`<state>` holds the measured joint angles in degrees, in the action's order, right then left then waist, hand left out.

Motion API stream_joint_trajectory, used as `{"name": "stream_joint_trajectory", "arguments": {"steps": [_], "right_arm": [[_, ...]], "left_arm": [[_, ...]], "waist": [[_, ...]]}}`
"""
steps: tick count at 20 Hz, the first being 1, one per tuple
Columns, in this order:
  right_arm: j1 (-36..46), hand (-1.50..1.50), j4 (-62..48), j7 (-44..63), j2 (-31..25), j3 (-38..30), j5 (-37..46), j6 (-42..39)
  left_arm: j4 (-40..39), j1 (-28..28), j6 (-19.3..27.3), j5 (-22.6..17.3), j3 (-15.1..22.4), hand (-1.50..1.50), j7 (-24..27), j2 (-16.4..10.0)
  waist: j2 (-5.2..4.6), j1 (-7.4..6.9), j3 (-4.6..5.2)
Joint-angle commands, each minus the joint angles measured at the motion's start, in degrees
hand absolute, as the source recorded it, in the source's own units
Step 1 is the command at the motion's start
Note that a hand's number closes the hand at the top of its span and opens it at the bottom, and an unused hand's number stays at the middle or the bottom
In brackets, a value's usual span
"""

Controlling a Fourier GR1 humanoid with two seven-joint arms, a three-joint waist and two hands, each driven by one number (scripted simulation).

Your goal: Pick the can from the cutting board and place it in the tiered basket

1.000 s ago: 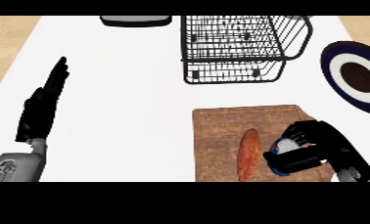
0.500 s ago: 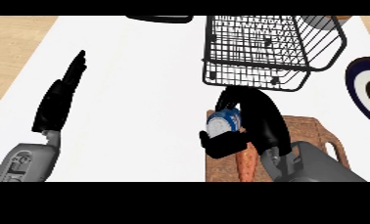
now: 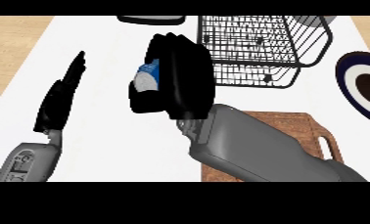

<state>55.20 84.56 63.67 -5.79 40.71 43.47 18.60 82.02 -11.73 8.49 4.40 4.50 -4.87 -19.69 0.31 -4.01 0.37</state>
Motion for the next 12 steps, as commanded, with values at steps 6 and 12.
{"name": "stream_joint_trajectory", "arguments": {"steps": [6, 12], "right_arm": [[20.2, 1.50, -16.1, 13.3, 5.7, -5.3, 5.7, -7.8], [24.2, 1.50, -24.7, 3.5, 5.7, -12.5, -0.4, -1.5]], "left_arm": [[-0.8, 0.6, 1.0, 0.1, -1.5, 0.00, 1.1, 0.6], [2.7, 4.8, 0.9, 1.0, -0.7, 0.00, 1.4, 1.0]], "waist": [[-0.23, 2.10, -0.21], [-0.45, 1.62, -0.30]]}}
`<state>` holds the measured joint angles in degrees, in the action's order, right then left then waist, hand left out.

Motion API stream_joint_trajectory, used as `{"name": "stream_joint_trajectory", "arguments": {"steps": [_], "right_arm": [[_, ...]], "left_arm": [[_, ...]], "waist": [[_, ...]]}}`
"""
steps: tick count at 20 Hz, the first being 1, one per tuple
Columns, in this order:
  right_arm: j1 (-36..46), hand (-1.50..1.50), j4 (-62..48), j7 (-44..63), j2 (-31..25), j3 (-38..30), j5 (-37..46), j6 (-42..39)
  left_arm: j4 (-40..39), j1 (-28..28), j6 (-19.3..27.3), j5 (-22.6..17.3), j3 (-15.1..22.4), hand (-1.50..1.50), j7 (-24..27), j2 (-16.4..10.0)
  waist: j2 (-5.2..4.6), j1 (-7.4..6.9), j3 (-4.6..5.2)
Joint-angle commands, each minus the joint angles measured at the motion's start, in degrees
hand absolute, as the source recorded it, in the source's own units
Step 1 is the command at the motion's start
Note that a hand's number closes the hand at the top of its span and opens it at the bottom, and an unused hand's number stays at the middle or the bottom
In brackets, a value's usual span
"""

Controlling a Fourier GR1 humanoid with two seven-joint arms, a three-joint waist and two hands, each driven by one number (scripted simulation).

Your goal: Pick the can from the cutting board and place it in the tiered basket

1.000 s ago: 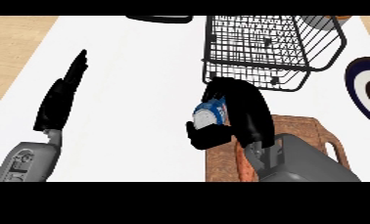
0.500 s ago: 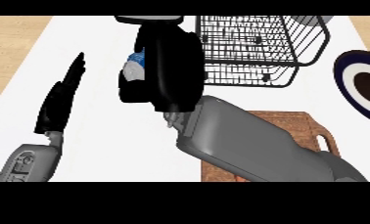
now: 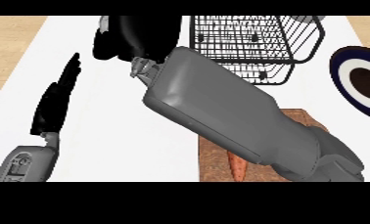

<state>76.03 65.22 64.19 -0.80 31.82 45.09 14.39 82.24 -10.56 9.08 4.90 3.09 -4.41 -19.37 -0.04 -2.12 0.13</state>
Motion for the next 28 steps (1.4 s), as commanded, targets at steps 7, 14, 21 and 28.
{"name": "stream_joint_trajectory", "arguments": {"steps": [7, 14, 21, 28], "right_arm": [[4.2, 1.50, -17.1, -7.0, -1.1, -4.5, 4.2, -2.6], [3.8, 1.50, -24.3, -7.9, -5.6, -2.5, 9.9, -7.0], [3.8, 1.50, -31.1, -19.9, -9.0, -8.5, 8.8, -4.0], [-1.4, 1.50, -30.0, -26.8, -8.6, -13.1, 5.1, -4.4]], "left_arm": [[-1.7, 0.0, -1.7, -0.1, -2.3, 0.00, 1.4, -1.0], [0.8, 3.3, -1.9, -0.6, -2.9, 0.00, 2.8, -0.6], [-2.9, -2.1, -2.0, 0.4, -4.0, 0.00, 1.0, -0.1], [1.1, 2.2, -3.2, 0.1, -4.5, 0.00, 1.2, -0.3]], "waist": [[-0.24, 1.26, -0.04], [0.00, 1.40, -0.08], [-0.37, 1.30, -0.09], [-0.10, 1.32, -0.11]]}}
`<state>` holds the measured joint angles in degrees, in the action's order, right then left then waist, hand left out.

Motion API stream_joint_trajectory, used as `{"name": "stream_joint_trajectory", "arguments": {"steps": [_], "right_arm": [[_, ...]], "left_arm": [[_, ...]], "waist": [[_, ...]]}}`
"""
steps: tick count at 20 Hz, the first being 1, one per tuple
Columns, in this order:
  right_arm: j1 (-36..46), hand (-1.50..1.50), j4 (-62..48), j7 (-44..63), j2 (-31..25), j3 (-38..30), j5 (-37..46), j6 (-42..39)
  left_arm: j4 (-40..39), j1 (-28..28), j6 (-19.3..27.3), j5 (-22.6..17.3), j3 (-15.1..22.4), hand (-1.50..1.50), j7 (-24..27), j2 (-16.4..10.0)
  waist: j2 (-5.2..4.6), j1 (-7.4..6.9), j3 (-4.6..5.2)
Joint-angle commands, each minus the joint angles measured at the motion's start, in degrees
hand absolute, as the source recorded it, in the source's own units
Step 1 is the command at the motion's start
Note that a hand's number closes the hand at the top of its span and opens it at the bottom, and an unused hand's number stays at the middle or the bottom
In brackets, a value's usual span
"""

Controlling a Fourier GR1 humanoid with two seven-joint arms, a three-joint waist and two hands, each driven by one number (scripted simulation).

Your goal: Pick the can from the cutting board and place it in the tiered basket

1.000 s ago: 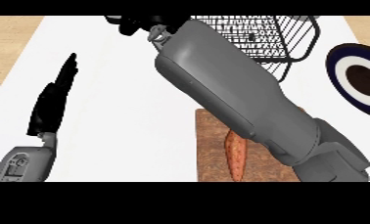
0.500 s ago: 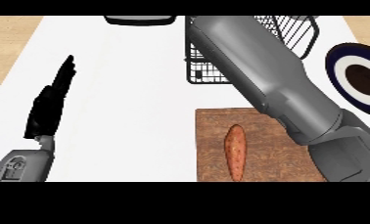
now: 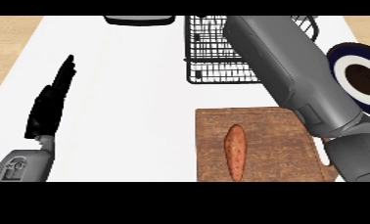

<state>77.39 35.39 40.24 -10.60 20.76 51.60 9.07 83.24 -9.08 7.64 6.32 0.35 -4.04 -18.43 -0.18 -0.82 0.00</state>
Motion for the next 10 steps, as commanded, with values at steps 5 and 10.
{"name": "stream_joint_trajectory", "arguments": {"steps": [5, 10], "right_arm": [[-5.0, 1.50, -2.1, -6.7, 1.9, -5.8, -4.3, -0.1], [-5.3, -1.50, -5.9, -6.1, 1.1, -12.3, -8.9, -0.1]], "left_arm": [[-0.1, -1.5, 1.9, 3.1, 1.0, 0.00, -1.7, 1.8], [-0.8, -0.7, -1.0, 0.4, -2.0, 0.00, 0.8, 0.0]], "waist": [[0.06, 0.38, -0.01], [-0.11, -0.09, 0.01]]}}
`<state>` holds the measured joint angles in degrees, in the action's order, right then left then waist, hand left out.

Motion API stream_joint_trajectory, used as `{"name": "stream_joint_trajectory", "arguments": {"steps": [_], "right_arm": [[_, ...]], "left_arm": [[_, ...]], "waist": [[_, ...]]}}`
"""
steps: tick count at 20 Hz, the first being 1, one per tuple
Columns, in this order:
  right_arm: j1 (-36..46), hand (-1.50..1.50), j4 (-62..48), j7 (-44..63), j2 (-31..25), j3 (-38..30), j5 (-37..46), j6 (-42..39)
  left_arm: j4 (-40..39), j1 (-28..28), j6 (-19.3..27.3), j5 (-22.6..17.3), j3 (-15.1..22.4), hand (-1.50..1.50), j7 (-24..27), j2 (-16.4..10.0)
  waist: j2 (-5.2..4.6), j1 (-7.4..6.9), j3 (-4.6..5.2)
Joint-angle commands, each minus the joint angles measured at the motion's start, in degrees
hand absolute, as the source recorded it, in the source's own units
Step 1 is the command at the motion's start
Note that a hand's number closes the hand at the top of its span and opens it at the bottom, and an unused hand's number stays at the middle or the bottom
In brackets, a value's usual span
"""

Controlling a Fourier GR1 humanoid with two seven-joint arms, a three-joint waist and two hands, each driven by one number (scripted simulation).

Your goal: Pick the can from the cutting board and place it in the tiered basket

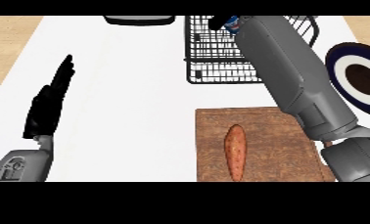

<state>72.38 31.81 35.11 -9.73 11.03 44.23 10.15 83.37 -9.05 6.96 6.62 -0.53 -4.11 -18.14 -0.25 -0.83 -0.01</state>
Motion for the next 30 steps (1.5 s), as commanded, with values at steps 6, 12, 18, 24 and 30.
{"name": "stream_joint_trajectory", "arguments": {"steps": [6, 12, 18, 24, 30], "right_arm": [[-6.8, -1.50, 3.5, -5.6, 1.6, -5.8, -2.9, 10.6], [-5.7, -1.50, 10.0, -7.1, -1.8, -9.2, -4.0, 14.4], [-11.6, -1.50, 23.0, 1.3, -7.5, -10.3, -4.9, 7.3], [-22.3, -1.50, 41.4, 8.7, -11.1, -14.0, -12.3, -1.5], [-38.5, -1.50, 57.4, 4.6, -18.4, -21.5, -21.4, -7.7]], "left_arm": [[3.4, -0.6, 0.1, 1.6, 0.9, 0.00, -3.4, 1.1], [-4.4, -4.5, -0.7, 0.5, -2.3, 0.00, -0.2, 0.6], [1.2, -1.2, -0.3, 0.9, -1.8, 0.00, -3.2, 1.3], [1.8, 4.3, -1.9, 0.6, -3.4, 0.00, 1.4, -0.6], [3.5, 6.5, -1.5, 0.9, -2.9, 0.00, 0.9, 0.9]], "waist": [[0.16, 0.28, -0.04], [0.21, 1.25, 0.02], [0.94, 2.19, -0.03], [1.16, 2.77, -0.01], [0.84, 2.57, -0.04]]}}
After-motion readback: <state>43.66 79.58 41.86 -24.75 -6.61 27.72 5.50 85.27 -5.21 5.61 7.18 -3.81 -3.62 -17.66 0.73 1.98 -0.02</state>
